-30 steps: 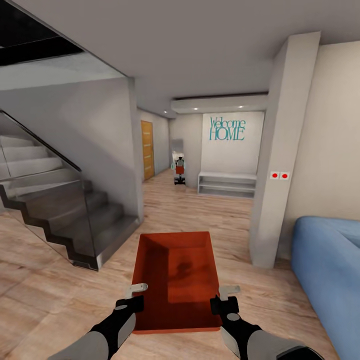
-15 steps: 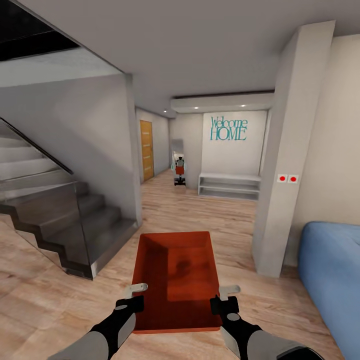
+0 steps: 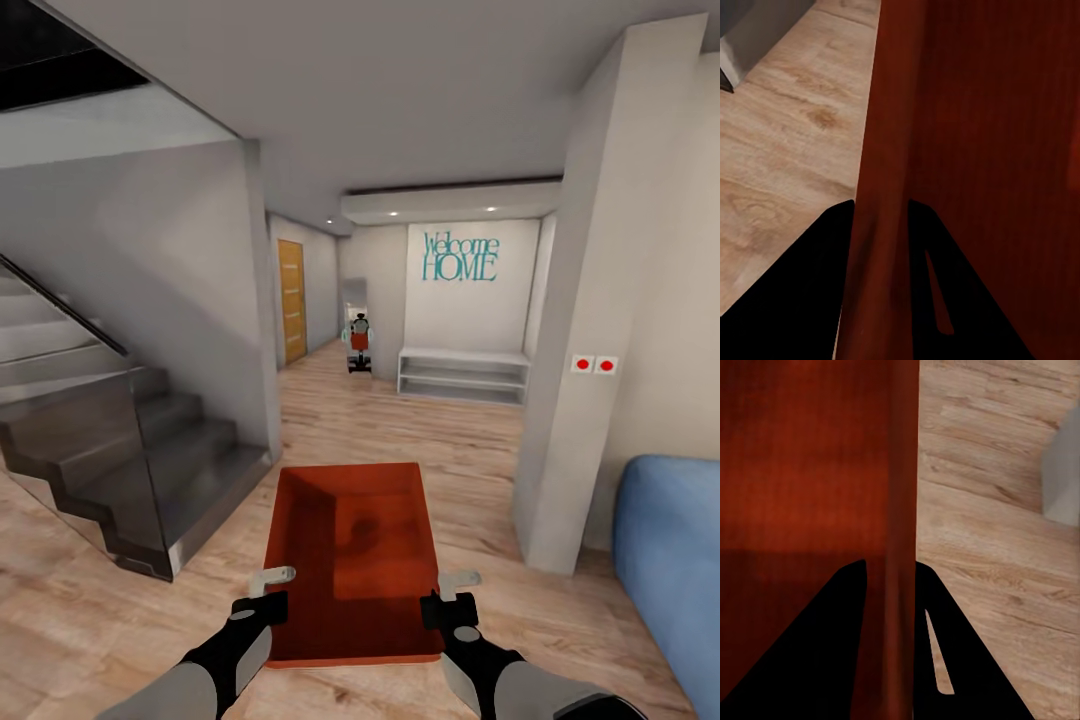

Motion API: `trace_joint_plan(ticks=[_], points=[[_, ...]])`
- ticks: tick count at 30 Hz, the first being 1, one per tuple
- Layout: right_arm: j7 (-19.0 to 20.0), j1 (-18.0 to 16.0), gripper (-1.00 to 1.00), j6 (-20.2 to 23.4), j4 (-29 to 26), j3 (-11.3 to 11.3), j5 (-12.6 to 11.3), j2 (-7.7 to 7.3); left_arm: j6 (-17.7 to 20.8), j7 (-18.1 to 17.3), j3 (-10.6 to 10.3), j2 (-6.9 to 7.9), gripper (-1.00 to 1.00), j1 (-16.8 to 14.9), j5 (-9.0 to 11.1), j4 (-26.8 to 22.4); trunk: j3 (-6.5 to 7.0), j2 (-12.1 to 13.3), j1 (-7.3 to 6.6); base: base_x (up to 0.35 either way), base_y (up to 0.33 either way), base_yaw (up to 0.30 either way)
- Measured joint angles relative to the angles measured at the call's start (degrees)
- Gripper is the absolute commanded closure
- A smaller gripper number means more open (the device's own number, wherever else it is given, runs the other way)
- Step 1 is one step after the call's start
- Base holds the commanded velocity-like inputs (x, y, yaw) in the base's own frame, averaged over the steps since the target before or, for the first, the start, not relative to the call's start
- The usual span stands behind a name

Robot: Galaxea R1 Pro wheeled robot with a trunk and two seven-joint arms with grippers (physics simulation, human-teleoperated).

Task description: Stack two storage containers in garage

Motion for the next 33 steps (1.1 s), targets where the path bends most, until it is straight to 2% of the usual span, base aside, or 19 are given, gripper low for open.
trace_joint_plan(ticks=[23,33], points=[[0.0,0.0,1.0,0.0,0.0,0.0,0.0,0.0,0.0,0.0,0.0,-0.01,1.0,0.0,0.0,0.0,0.0,0.0,0.0,0.326,0.0,0.0],[0.0,0.0,1.0,0.0,-0.1,0.0,0.1,-0.02,0.0,0.0,0.0,-0.02,1.0,0.0,0.0,0.0,0.0,0.0,0.0,0.326,0.0,-0.118]])
